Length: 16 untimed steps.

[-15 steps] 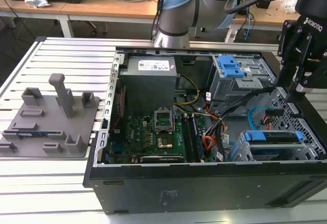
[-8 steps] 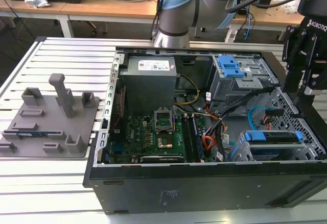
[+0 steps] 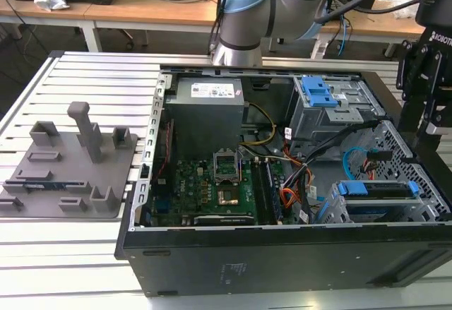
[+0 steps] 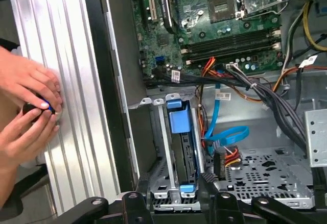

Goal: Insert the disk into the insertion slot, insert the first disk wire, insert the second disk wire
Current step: 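Insert the first disk wire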

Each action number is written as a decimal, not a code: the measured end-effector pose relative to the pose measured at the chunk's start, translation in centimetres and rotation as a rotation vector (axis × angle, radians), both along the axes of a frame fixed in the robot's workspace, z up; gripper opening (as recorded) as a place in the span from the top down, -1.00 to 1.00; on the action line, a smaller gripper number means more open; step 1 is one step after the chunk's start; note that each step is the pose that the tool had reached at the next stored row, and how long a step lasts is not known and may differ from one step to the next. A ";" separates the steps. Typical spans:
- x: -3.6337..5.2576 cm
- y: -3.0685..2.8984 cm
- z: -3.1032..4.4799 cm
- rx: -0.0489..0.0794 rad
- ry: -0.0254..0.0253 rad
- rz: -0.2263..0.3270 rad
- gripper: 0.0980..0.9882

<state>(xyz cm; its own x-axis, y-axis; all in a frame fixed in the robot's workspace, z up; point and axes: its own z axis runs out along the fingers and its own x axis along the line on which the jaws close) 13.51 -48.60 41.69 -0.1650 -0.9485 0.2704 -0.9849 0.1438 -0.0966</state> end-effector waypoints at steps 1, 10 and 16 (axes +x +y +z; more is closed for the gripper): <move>0.08 0.25 -0.06 -0.011 0.0015 0.000 0.09; 0.15 2.02 -1.59 -0.033 0.0042 0.005 0.09; 0.14 2.52 -2.78 -0.034 0.0040 0.017 0.09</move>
<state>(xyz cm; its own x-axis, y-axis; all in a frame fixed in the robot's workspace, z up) 13.65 -46.07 38.91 -0.1480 -0.9413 0.3035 -0.9875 0.1240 -0.0972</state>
